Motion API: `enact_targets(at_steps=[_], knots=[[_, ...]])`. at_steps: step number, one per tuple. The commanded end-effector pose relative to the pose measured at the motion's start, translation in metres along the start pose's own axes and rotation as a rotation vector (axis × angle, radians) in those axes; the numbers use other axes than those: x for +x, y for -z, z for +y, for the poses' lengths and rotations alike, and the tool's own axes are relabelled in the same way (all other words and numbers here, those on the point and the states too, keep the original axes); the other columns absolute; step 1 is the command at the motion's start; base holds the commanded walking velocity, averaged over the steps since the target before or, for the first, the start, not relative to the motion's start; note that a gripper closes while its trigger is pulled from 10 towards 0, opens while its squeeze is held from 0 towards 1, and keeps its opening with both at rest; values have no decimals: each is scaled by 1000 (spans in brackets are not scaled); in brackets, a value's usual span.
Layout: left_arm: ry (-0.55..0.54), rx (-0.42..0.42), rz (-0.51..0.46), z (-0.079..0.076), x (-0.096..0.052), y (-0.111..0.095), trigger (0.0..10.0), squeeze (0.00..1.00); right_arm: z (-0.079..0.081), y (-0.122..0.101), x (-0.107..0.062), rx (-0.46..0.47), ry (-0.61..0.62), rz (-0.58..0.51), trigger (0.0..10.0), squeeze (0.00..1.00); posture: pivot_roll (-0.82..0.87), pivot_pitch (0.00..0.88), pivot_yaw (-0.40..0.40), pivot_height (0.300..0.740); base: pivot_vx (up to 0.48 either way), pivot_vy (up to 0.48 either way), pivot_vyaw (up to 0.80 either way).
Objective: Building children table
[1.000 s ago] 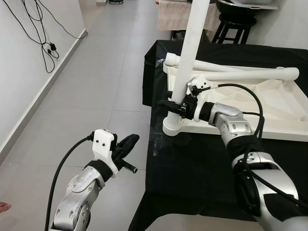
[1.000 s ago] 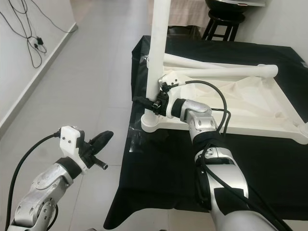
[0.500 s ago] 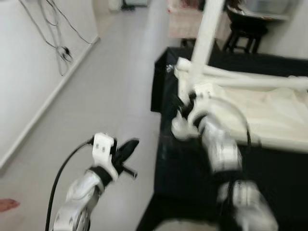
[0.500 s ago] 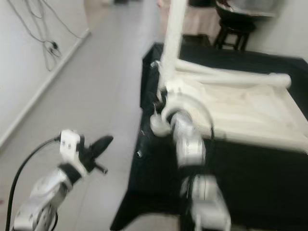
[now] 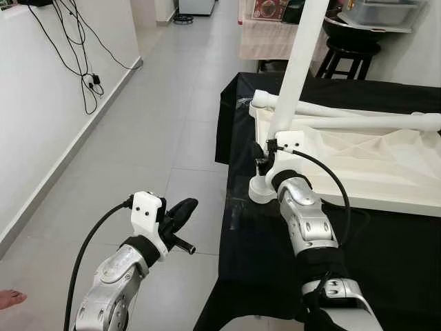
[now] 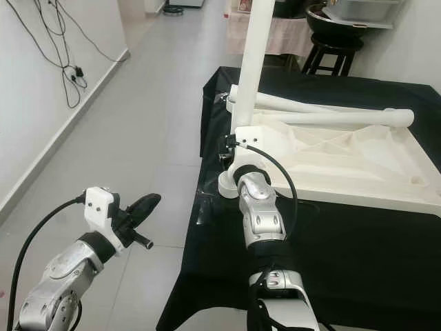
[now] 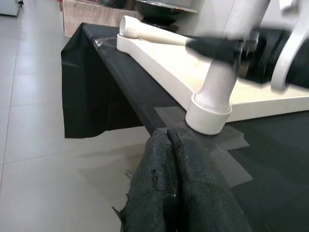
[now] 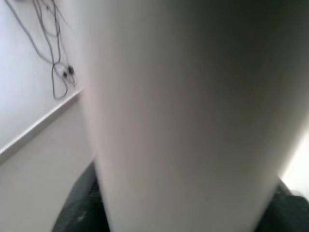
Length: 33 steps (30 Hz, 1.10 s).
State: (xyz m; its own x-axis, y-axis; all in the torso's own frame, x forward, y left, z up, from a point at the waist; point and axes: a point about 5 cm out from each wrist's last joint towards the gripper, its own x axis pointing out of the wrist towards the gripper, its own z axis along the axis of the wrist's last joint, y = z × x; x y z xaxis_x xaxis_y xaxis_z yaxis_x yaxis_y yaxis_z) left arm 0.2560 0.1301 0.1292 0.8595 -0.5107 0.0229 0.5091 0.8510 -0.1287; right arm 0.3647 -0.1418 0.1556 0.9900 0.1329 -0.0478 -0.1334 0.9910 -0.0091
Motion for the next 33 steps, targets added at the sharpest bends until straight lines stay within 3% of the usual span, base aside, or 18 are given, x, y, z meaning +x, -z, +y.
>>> enact_targets(at_steps=[1,4,5,6,7,8,10,11,12,14,21,22,25,26,33], knots=[[4,-2,12,-1,0,3,10000,0,-6,-2,4,14,-43,29,10000,1000,39,77,-43,740,0,0,0],[6,-6,11,-1,1,2,10000,0,7,-15,5,-14,-217,-13,10000,1000,35,76,-41,740,0,0,0],[6,-7,10,-1,1,2,10000,0,12,-19,5,-11,-299,-27,10000,0,37,78,-42,740,0,0,0],[6,-7,10,-1,1,2,10000,0,12,-19,5,-11,-299,-27,10000,0,37,78,-42,740,0,0,0],[6,-7,9,-1,1,2,10000,0,16,-26,8,-20,-446,-53,10000,0,39,78,-43,740,0,0,0],[5,-7,8,-1,2,2,10000,0,17,-29,10,-29,-510,-63,10000,0,39,78,-43,740,0,0,0],[5,-6,8,-1,2,2,10000,0,18,-31,11,-37,-541,-67,10000,0,40,79,-43,740,0,0,0],[3,-6,7,-1,2,2,10000,0,19,-37,13,-93,-630,-86,10000,0,41,79,-43,740,0,0,0],[3,-6,7,-1,2,2,10000,0,19,-37,13,-93,-630,-86,10000,0,41,79,-43,740,0,0,0],[2,-6,7,-1,2,2,10000,0,22,-46,17,-109,-743,-101,10000,0,44,80,-47,740,0,0,0],[-3,-1,6,-1,2,2,10000,0,30,-53,22,-109,-879,-65,10000,0,55,81,-54,740,0,0,0],[-6,-1,6,-1,1,2,10000,0,32,-48,21,-123,-959,-1,3255,0,56,84,-57,740,0,0,0],[-7,0,5,-1,1,2,10000,0,32,-43,20,-136,-997,44,3255,0,56,84,-57,740,0,0,0],[-7,-1,5,-2,1,2,10000,0,31,-42,21,-131,-984,51,0,0,57,87,-60,740,0,0,0],[-6,-6,2,-2,1,1,10000,0,16,-40,20,-114,-948,26,0,0,50,92,-58,740,0,0,0]])
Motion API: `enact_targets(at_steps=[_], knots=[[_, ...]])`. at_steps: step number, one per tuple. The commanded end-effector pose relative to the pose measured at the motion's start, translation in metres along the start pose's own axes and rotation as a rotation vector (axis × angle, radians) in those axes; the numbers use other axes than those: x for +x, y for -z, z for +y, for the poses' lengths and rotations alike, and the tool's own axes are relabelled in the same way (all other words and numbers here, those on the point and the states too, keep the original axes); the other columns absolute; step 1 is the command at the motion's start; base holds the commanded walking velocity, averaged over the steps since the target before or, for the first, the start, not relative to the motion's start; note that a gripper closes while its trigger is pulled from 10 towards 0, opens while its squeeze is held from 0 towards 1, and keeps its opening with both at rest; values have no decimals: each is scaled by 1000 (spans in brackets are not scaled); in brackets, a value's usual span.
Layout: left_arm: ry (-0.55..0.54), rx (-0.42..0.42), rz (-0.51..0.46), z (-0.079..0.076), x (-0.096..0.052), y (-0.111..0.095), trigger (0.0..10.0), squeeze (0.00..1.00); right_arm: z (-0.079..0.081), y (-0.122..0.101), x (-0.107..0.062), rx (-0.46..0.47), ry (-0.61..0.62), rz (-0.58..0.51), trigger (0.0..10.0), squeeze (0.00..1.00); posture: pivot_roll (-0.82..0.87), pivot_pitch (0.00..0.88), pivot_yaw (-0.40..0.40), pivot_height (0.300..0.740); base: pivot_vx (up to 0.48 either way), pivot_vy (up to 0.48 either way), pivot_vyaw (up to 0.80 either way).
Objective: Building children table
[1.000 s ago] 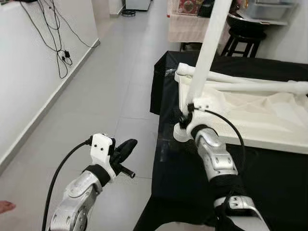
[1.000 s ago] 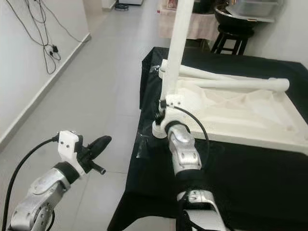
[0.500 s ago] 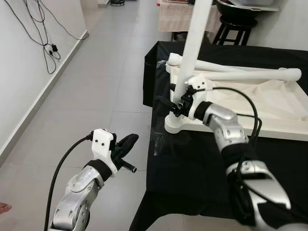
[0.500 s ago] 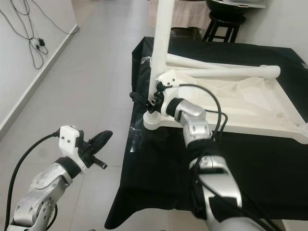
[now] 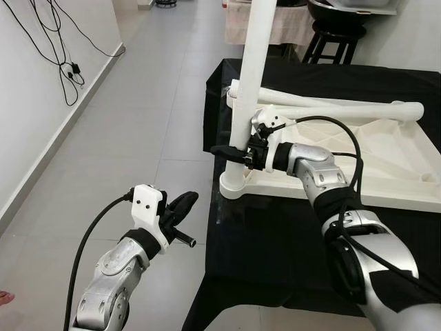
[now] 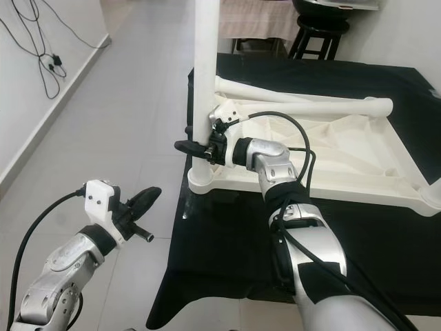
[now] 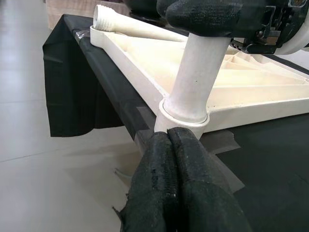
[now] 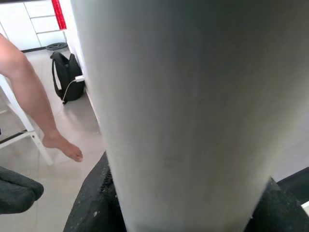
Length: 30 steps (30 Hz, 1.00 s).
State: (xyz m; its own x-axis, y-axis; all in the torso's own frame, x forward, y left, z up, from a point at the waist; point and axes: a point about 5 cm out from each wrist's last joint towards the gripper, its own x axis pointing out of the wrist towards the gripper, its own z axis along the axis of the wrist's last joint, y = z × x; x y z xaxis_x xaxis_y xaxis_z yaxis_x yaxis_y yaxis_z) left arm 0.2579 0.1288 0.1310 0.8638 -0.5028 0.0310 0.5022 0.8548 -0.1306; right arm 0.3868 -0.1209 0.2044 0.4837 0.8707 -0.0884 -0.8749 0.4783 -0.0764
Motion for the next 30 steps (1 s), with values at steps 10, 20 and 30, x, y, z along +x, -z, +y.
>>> enact_targets(at_steps=[10,20,30], knots=[[4,-8,12,-1,-2,2,10000,0,-4,30,-13,-2,241,58,0,0,44,97,-58,740,0,0,0],[5,-4,16,2,-2,2,10000,0,33,61,-20,159,917,43,0,0,35,97,-40,740,0,0,0],[-8,-3,8,2,-1,2,10000,0,-3,44,-28,116,1020,42,10000,0,41,96,-53,740,0,0,0]])
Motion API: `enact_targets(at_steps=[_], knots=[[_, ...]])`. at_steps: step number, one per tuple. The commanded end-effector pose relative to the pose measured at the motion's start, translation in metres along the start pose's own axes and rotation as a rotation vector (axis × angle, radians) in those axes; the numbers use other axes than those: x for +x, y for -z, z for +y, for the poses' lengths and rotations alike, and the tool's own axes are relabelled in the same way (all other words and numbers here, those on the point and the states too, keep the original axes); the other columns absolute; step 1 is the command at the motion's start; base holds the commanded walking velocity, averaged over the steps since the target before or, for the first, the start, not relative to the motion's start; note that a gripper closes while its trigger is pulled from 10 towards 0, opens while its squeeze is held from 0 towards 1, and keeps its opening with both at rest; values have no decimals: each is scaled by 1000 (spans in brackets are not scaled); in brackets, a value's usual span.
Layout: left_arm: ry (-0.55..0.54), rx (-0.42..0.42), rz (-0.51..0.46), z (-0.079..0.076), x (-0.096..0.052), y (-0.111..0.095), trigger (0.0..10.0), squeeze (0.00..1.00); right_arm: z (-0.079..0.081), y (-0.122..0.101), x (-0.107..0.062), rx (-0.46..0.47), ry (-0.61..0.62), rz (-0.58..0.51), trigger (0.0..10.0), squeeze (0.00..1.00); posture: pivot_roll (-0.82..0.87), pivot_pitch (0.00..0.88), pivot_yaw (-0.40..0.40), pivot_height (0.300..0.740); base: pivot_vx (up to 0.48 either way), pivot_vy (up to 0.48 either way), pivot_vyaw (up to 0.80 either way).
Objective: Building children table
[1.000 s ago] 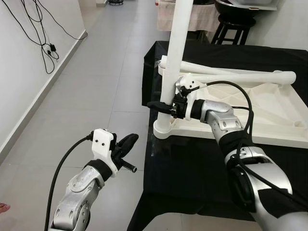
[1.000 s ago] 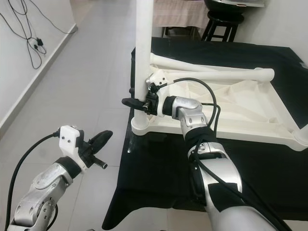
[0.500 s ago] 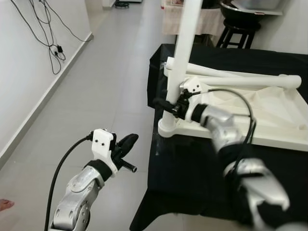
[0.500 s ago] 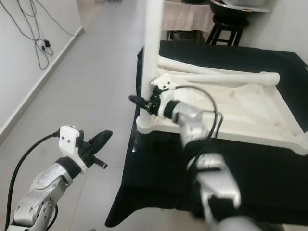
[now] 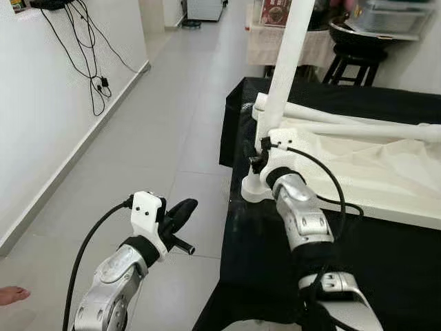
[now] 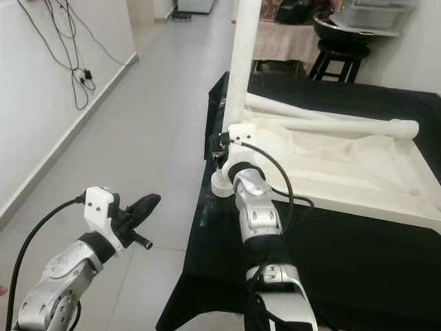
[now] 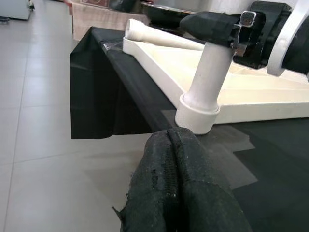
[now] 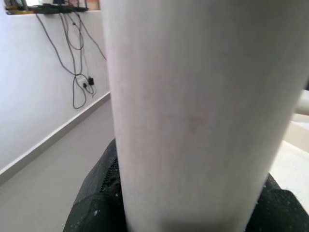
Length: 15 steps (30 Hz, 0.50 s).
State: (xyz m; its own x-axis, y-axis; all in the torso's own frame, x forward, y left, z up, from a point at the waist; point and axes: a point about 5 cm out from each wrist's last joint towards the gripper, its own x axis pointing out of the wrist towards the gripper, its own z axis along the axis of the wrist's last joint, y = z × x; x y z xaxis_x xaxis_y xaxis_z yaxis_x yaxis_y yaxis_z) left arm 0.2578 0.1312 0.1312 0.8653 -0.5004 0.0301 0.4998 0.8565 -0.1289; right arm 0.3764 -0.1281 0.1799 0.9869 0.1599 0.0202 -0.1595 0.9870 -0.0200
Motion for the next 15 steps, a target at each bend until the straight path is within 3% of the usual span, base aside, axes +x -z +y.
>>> enact_targets(at_steps=[1,4,5,15], knots=[[-5,-5,8,0,0,2,10000,0,-23,17,-3,-16,118,94,10000,0,41,96,-53,740,0,0,0],[-6,-7,7,0,0,2,10000,0,-28,9,-8,-27,193,96,10000,0,36,93,-50,740,0,0,0],[-1,-11,9,0,0,2,10000,0,-33,4,-15,-36,241,90,10000,1000,38,92,-49,740,0,0,0],[0,-11,7,-1,1,3,10000,0,-54,6,-18,-53,347,84,10000,1000,36,84,-59,740,0,0,0]])
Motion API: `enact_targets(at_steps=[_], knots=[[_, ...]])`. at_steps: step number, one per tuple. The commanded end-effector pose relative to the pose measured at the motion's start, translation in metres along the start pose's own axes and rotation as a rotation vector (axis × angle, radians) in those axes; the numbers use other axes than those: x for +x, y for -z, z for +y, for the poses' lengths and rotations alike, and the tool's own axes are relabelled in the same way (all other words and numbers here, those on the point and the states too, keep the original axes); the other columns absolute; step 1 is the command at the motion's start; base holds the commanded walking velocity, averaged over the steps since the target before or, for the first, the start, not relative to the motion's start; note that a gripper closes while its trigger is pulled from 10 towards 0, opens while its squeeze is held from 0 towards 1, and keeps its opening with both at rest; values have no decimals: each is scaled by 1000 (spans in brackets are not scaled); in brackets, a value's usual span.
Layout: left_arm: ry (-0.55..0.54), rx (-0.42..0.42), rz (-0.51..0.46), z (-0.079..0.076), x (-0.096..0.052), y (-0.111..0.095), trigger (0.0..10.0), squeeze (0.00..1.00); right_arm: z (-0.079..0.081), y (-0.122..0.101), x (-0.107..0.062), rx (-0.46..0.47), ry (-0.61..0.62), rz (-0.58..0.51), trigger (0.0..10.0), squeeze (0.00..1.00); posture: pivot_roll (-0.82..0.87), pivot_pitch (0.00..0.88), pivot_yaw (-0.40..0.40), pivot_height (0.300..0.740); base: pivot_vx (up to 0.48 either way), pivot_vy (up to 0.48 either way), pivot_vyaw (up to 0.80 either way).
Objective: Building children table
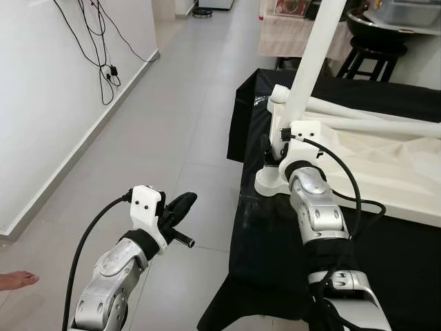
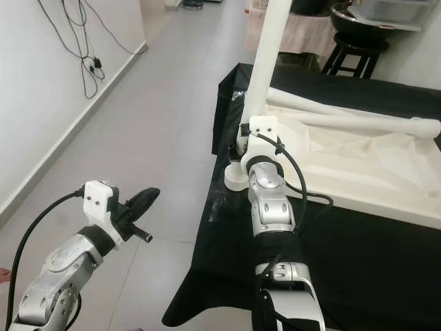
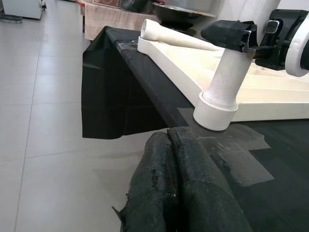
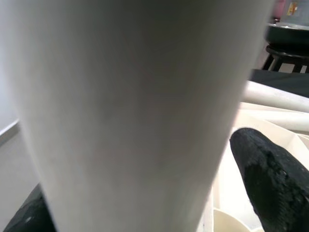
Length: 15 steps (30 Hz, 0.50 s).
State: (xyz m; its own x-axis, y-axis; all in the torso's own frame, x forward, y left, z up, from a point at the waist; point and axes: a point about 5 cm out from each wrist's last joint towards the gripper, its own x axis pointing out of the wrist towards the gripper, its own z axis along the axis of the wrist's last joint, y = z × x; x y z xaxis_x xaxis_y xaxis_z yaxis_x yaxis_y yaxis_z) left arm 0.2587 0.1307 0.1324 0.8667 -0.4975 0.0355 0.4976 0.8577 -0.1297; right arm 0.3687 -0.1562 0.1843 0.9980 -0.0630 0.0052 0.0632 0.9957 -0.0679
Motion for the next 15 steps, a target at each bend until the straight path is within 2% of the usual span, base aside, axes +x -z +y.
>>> enact_targets(at_steps=[1,5,7,9,13,14,15], knots=[[1,-10,13,-1,0,4,10000,0,-30,10,1,-11,129,61,10000,1000,36,84,-59,740,0,0,0],[1,-12,12,-1,0,5,10000,0,-41,9,0,-21,160,64,10000,1000,35,81,-62,740,0,0,0],[1,-12,12,-1,0,5,10000,0,-41,9,0,-21,160,64,10000,1000,35,81,-62,740,0,0,0],[2,-14,13,-1,-1,5,10000,0,-53,9,-5,-28,195,76,10000,1000,31,79,-61,740,0,0,0],[3,-15,15,-1,-1,5,10000,0,-62,11,-10,-37,219,92,10000,1000,30,78,-61,740,0,0,0],[5,-14,18,0,-2,6,10000,0,-66,18,-20,-44,218,117,10000,1000,28,79,-62,740,0,0,0],[5,-14,18,0,-2,6,10000,0,-66,18,-20,-44,218,117,10000,1000,28,79,-62,740,0,0,0]])
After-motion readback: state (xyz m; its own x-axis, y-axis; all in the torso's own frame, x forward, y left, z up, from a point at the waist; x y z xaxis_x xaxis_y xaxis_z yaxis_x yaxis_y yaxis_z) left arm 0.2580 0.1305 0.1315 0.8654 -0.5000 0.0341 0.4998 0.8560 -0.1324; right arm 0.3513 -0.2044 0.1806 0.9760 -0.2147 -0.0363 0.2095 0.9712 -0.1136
